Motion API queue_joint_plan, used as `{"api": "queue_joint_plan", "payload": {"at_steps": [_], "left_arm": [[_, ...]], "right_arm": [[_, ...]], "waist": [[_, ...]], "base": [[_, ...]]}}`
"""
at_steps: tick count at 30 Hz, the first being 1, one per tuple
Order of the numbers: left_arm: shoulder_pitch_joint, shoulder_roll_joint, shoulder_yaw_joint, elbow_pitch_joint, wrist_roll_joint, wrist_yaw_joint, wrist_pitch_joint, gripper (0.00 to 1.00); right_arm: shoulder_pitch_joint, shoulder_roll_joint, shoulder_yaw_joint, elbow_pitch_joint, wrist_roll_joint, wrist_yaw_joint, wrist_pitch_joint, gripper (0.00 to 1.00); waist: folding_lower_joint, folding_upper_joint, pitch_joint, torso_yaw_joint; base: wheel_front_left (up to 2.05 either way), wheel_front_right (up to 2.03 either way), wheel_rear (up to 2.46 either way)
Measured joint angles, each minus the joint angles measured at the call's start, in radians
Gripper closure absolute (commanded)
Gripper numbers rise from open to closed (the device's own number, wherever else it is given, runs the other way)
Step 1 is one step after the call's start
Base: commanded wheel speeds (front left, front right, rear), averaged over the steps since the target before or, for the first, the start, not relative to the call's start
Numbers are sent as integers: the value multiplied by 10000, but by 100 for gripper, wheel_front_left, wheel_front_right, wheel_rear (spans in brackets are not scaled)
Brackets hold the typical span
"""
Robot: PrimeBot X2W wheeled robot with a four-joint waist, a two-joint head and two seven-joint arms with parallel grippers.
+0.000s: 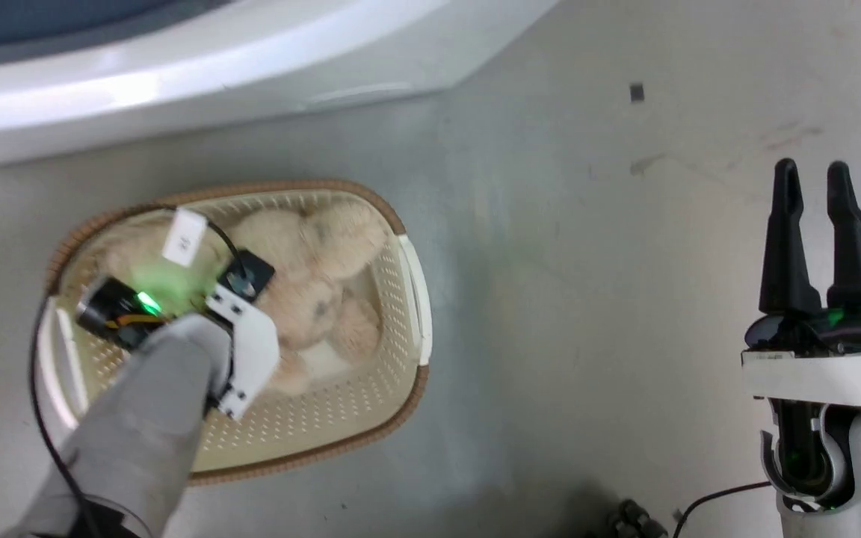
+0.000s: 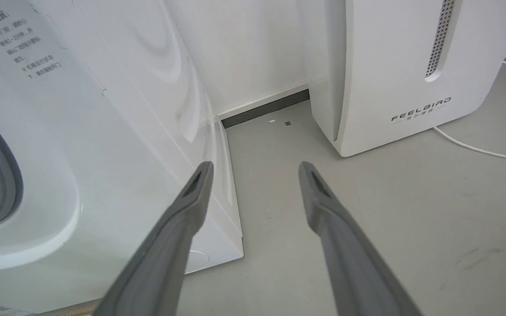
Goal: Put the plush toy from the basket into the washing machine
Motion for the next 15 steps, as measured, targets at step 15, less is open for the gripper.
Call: {"api": "queue_joint_plan", "payload": {"at_steps": [15], "left_arm": [[1645,-1338,-451,144,-527,-192,-2132,100]], "right_arm": [[1110,-2,-477,867,-548,0,-44,0]], "waist": [[-1,1,-3193,1038]], "base": [[0,0,0]]}}
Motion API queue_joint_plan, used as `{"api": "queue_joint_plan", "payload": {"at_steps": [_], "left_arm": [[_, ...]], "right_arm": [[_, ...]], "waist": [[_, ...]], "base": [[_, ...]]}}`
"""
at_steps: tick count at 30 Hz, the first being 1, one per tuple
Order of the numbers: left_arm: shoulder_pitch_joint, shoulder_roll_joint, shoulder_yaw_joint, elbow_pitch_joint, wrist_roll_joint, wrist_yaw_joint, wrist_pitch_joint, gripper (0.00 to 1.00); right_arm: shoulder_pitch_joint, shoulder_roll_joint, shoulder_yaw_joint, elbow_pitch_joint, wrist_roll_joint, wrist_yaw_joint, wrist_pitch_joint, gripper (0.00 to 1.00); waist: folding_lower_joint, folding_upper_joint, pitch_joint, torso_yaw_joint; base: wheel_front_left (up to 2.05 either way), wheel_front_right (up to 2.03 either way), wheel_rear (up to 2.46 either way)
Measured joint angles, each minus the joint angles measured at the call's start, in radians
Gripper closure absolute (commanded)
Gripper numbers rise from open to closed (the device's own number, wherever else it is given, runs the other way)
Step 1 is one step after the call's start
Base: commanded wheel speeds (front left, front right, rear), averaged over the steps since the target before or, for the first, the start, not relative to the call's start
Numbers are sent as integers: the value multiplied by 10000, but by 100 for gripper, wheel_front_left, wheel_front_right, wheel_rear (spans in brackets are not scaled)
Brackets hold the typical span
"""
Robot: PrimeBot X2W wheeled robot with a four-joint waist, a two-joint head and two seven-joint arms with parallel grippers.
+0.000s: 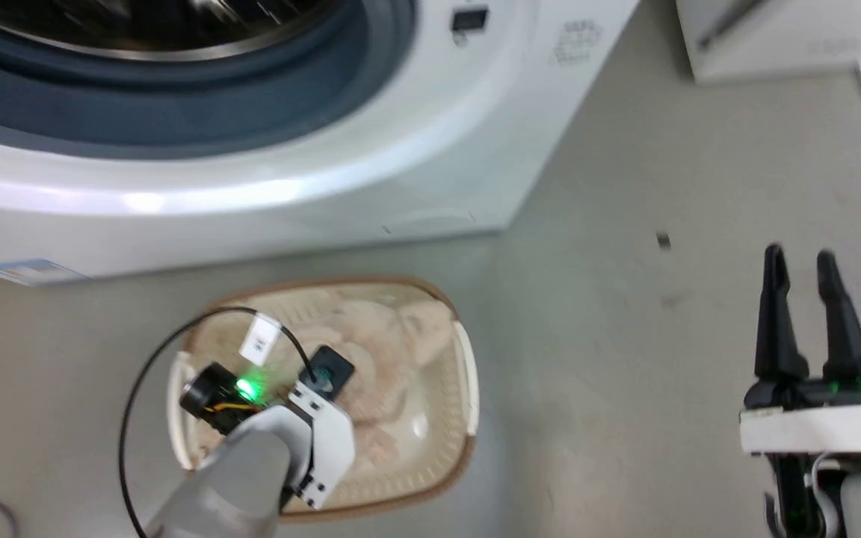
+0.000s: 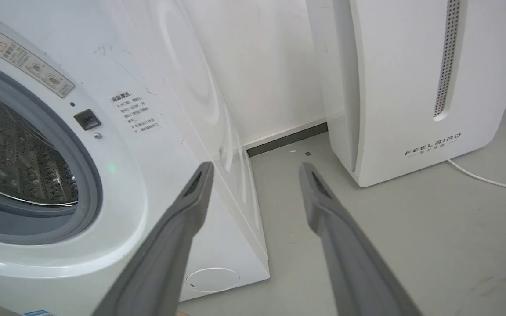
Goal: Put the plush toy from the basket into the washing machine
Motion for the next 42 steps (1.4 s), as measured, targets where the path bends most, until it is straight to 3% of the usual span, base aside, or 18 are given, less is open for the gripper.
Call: {"api": "queue_joint_plan", "payload": {"at_steps": [11,12,20,28,34,42], "left_arm": [[460,-437,163,-853,-662,280,-612,100],[768,-431,368,-1760,-819,548,-612,100],[1784,188,1315,-4803,-1129,1279,-677,100],[2202,679,2307,-7064,-1137,1695,-675,100],[2022,953,2966,-7400,-1116,1779,-683,100],[311,1244,3762,-6702,-1018,1641,-683,100]], "right_arm": [[865,4,-157,224,-259,0,0,0],[1010,4,-196,238,-268,0,0,0],[1163,4,-314,238,-268,0,0,0],[1186,4,-293,230,-267,0,0,0],[1142,4,-176,173,-268,0,0,0],[444,4,-161,-82,-295,0,0,0]], "waist": [[-1,0,-1916,1072],[-1,0,-2241,1292],[-1,0,-2538,1579],[0,0,-2469,1553],[0,0,-2165,1404],[1,0,-1193,959]], "base": [[0,0,0],[0,0,0],[0,0,0],[0,0,0],[0,0,0],[0,0,0]]}}
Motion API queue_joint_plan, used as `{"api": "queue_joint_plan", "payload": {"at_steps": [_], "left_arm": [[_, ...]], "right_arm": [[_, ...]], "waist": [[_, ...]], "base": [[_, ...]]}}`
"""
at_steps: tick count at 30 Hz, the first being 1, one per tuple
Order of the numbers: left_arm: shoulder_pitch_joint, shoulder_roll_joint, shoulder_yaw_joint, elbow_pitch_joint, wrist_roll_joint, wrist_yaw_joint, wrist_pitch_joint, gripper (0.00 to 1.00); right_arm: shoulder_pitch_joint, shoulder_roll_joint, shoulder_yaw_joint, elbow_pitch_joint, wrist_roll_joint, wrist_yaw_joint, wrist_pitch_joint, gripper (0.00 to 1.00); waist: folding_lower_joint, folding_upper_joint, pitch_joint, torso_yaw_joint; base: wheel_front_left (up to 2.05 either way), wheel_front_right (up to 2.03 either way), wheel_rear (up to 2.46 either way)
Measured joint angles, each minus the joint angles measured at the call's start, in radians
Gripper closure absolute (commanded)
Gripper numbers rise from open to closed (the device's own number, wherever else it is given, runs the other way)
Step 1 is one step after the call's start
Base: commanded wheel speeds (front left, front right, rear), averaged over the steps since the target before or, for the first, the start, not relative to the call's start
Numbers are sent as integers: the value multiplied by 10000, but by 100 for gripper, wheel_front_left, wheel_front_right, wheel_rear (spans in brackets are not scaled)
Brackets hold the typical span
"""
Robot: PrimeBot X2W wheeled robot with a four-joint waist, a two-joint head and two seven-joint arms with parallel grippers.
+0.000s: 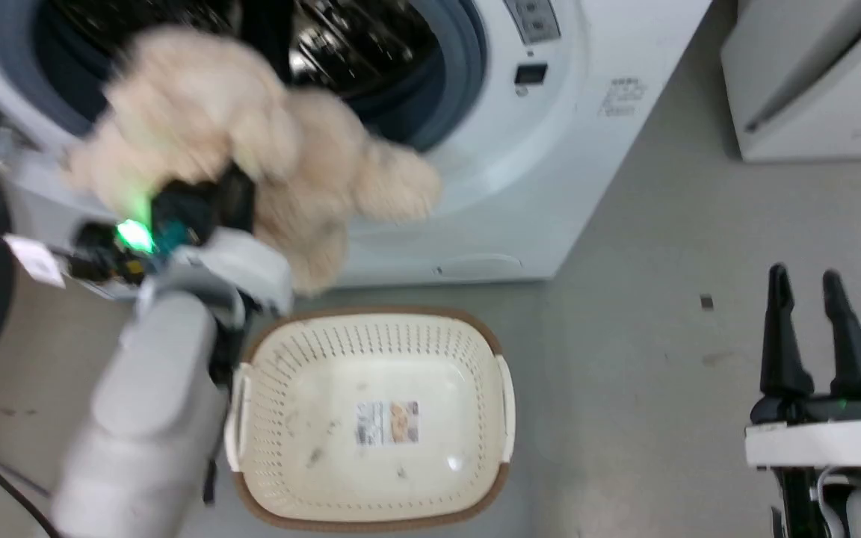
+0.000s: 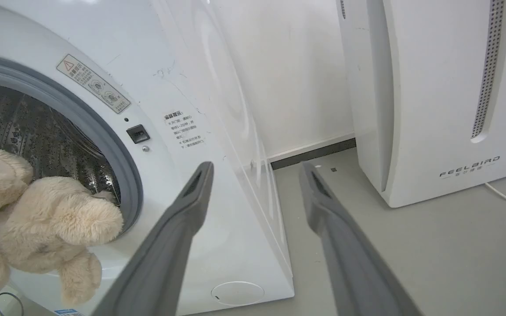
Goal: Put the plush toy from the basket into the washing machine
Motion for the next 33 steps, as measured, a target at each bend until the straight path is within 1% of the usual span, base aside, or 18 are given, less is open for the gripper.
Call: {"api": "queue_joint_plan", "payload": {"at_steps": [1,5,10,11,12,17,22,24,27,29,30,31,32,33], "left_arm": [[-850,222,267,362,73,-107,0,100],[-1938,495,537,817,113,-257,0,100],[-3509,1020,713,1522,341,-466,2,100],[-3509,1020,713,1522,341,-466,2,100],[-5032,1453,671,1954,594,-610,0,100],[-6930,2036,493,2669,984,-767,52,100],[-8129,2458,610,3359,1014,-742,88,100],[-8436,2633,635,3634,1037,-646,88,100],[-8798,2844,669,4034,1032,-593,84,100],[-8950,2884,621,4255,1058,-575,82,100],[-8962,2871,602,4349,1057,-573,73,88],[-8961,2855,562,4439,1068,-548,73,7],[-8961,2832,556,4493,1066,-489,67,0],[-8952,2805,527,4556,1066,-489,17,0]], "right_arm": [[-243,0,6,-92,4,0,0,0],[-539,0,-48,-174,81,0,0,0],[-999,-2,-115,-274,368,0,0,0],[-999,-2,-115,-274,368,0,0,0],[-1328,0,-58,-334,621,0,0,0],[-1598,2,-36,-470,882,0,0,0],[-1630,0,2,-493,1068,0,0,0],[-1630,0,17,-497,1133,0,0,0],[-1630,-2,36,-508,1133,0,0,0],[-1629,-2,36,-506,1133,0,0,0],[-1629,-2,46,-500,1133,0,0,0],[-1629,-2,67,-497,1133,0,0,0],[-1630,-2,117,-499,1112,0,0,0],[-1630,-2,151,-499,1091,0,0,0]], "waist": [[0,0,512,-213],[0,0,1256,-525],[1,0,2232,-964],[1,0,2232,-964],[1,0,2997,-1352],[1,0,3887,-1877],[1,0,4545,-2426],[2,0,4739,-2610],[2,0,4954,-2799],[2,-1,5042,-2843],[2,0,5056,-2831],[1,0,5057,-2807],[1,0,5050,-2777],[1,-1,5032,-2745]], "base": [[0,0,0],[0,0,0],[0,0,0],[0,0,0],[0,0,0],[0,0,0],[0,0,0],[0,0,0],[0,0,0],[0,0,0],[0,0,0],[0,0,0],[0,0,0],[0,0,0]]}}
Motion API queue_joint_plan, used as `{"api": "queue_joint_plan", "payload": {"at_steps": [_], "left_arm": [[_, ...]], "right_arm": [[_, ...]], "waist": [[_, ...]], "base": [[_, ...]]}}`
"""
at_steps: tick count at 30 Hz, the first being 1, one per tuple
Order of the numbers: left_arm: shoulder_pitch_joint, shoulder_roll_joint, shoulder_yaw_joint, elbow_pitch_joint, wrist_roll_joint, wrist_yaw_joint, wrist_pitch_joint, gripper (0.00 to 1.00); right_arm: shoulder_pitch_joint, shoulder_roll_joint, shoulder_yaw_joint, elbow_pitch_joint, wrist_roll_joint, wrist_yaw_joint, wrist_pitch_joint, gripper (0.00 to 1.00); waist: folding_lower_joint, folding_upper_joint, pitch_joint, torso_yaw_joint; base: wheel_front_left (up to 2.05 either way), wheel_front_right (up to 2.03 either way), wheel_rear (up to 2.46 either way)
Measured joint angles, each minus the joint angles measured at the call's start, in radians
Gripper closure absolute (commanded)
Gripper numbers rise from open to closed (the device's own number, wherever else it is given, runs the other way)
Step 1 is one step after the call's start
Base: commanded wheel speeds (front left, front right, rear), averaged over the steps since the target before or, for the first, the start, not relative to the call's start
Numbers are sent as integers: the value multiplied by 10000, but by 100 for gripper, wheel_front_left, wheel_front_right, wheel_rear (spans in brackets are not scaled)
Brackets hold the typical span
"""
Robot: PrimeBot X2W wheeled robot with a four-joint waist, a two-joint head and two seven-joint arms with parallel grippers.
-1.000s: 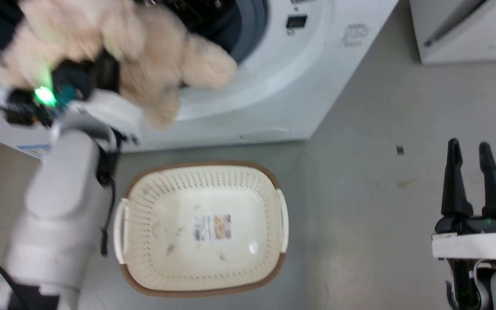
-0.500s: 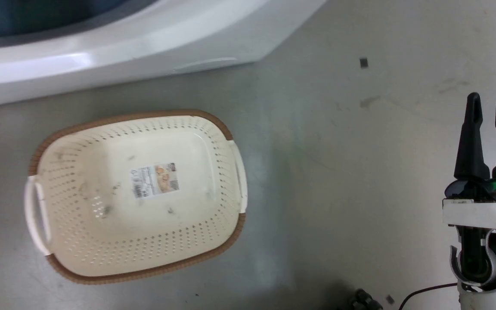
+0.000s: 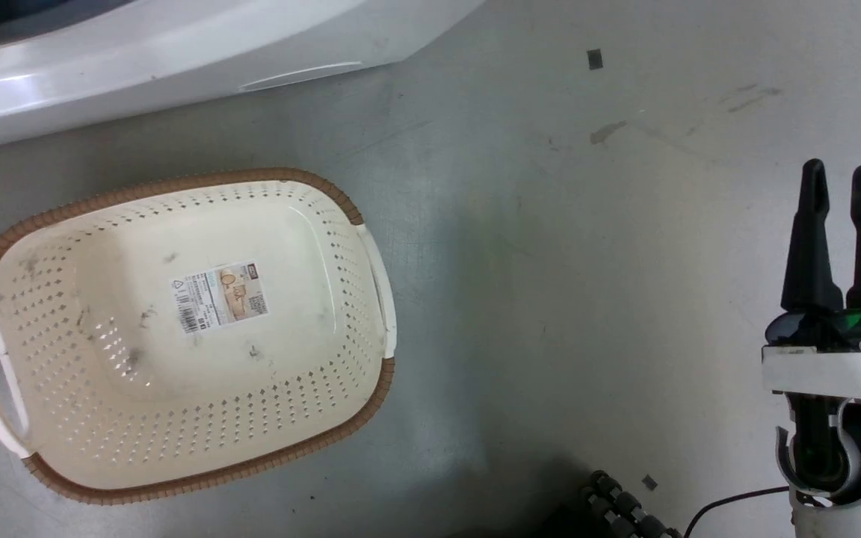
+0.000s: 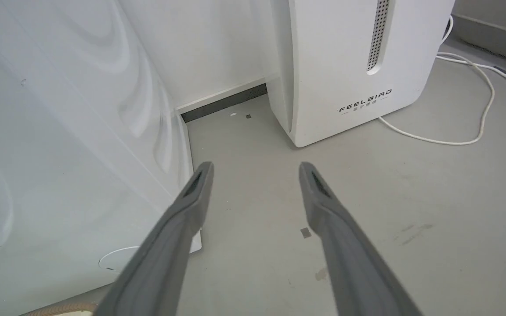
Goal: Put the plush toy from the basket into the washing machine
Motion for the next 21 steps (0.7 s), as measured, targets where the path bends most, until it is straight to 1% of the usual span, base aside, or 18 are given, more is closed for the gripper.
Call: {"api": "queue_joint_plan", "payload": {"at_steps": [4,10,11,14,16,21], "left_arm": [[240,-159,77,40,-128,90,-21,0],[1133,-441,251,-276,-424,123,-19,0],[1633,-604,362,-548,-548,171,-21,0],[2452,-821,545,-1191,-700,265,-23,0],[2765,-869,552,-1365,-715,263,-23,0],[4457,-1208,888,-2359,-817,468,-23,0]], "right_arm": [[-2,2,58,0,-58,0,0,0],[-2,2,21,35,-267,0,0,0],[-2,2,-42,36,-408,0,0,0],[12,-2,-79,44,-554,0,0,0],[20,0,-52,54,-627,0,0,0],[124,0,84,65,-1126,0,0,0]], "waist": [[0,0,-173,121],[0,0,-554,325],[-1,0,-764,430],[-1,1,-1118,605],[-1,1,-1256,670],[-2,1,-2001,988]], "base": [[0,0,0],[0,0,0],[0,0,0],[0,0,0],[0,0,0],[0,0,0]]}}
